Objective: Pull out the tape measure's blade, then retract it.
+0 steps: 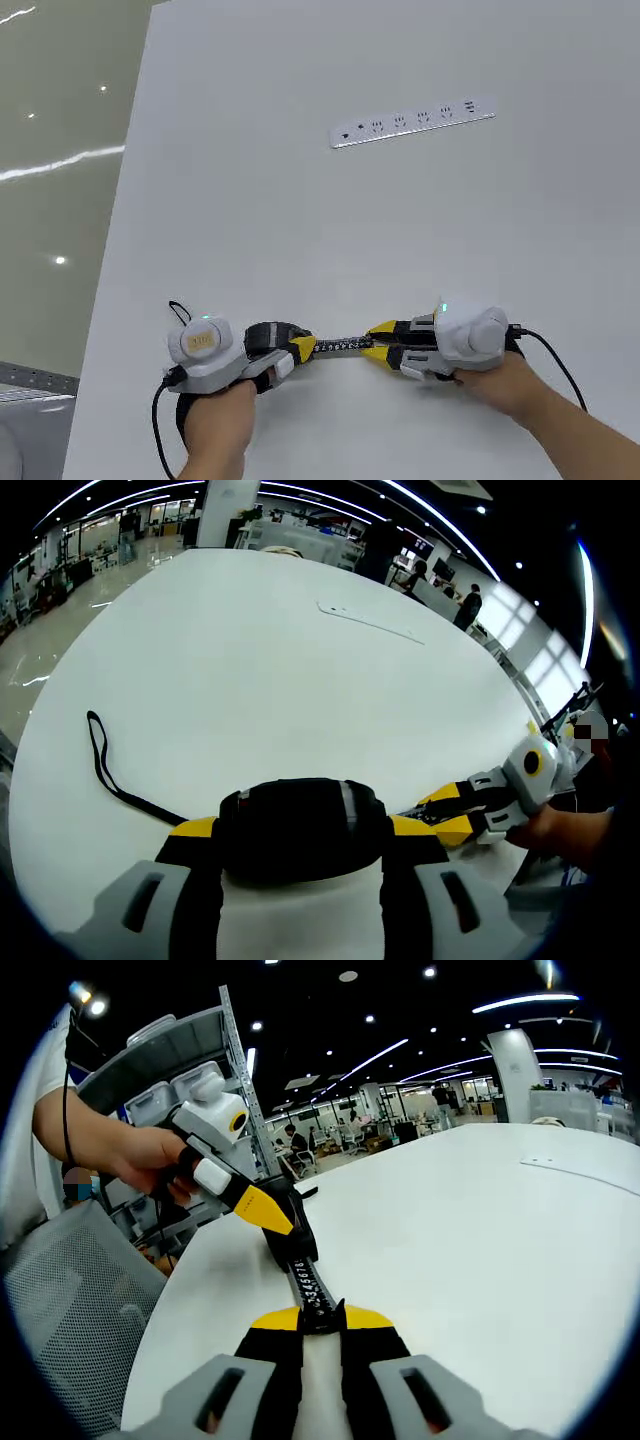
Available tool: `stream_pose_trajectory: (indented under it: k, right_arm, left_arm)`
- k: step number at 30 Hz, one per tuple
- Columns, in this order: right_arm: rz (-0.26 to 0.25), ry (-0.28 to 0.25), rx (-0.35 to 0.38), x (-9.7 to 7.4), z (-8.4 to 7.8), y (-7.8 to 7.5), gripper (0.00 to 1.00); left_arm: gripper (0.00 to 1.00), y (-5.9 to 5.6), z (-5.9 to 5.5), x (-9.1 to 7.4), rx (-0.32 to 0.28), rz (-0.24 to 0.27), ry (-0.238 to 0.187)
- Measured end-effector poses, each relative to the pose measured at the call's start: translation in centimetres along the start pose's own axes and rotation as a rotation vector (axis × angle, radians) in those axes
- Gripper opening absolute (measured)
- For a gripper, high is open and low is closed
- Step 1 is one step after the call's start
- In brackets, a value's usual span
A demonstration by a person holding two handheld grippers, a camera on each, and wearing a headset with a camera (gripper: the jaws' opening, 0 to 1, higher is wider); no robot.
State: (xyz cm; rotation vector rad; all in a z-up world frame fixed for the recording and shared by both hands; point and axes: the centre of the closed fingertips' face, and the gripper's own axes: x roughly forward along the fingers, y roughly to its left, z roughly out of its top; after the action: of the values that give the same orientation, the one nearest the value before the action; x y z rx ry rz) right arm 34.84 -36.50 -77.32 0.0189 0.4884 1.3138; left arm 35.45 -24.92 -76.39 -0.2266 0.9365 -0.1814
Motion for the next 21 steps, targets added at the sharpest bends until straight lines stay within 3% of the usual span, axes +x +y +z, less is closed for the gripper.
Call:
stream_pose_trajectory:
  k: [21]
  right_arm:
    - [0.021, 0.008, -0.019, 1.4, 0.3, 0.2, 0.12]
  left_arm:
    - [0.61, 0.1, 0.0, 0.1, -0.011, 0.000, -0.010]
